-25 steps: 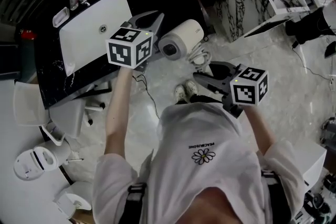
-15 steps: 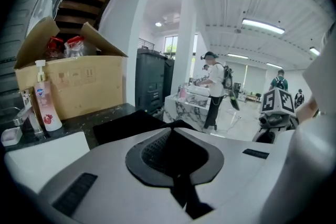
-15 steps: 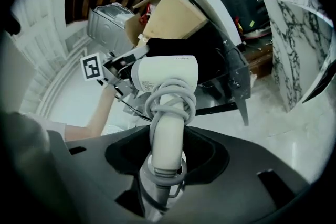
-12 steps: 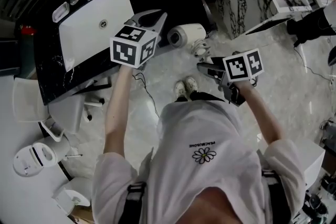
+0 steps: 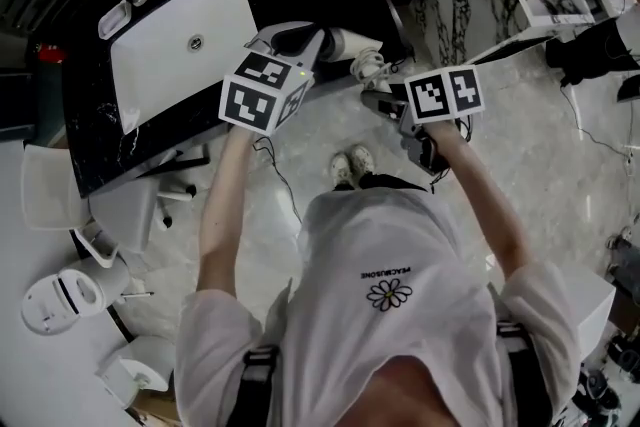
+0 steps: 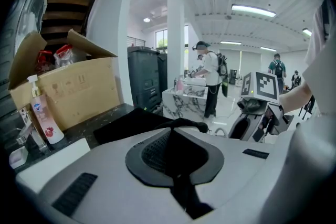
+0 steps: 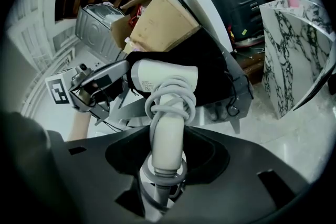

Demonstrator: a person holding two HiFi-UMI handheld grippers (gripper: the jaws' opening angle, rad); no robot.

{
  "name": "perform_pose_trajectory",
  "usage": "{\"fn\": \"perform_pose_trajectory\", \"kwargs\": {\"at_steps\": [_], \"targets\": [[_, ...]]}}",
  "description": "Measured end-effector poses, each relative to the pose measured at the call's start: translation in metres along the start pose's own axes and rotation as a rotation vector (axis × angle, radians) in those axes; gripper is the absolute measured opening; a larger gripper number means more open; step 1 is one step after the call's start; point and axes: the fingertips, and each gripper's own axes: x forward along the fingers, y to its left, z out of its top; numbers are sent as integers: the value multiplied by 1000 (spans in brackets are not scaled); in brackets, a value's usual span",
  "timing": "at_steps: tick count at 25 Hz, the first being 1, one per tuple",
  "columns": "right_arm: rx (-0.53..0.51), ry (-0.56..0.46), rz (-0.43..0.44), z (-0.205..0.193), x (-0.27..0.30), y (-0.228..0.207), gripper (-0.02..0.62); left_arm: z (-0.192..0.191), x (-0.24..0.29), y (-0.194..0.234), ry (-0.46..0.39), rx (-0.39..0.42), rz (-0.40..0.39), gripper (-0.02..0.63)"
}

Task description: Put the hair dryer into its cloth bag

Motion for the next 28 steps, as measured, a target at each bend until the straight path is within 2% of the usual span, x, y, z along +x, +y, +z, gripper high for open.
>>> {"fn": "perform_pose_trajectory", "kwargs": {"at_steps": [8,12,16,21,28], "targets": [[-54,14,-72,37,13,-10,172,4,4,-9,20,81,21,26],[-82,6,-124,51,22,-15,172,4,4,-12,23,92,29,26],[-84,-7,-137,70,34,-14,172,4,4,-15,24,98,22,26],[-56,-16,-127,88,49,-9,173,3,0,-21,33,115,15,26],[22,-83,-131,127,69,-12,173,5,-4,-21,29,124,16,26]]}}
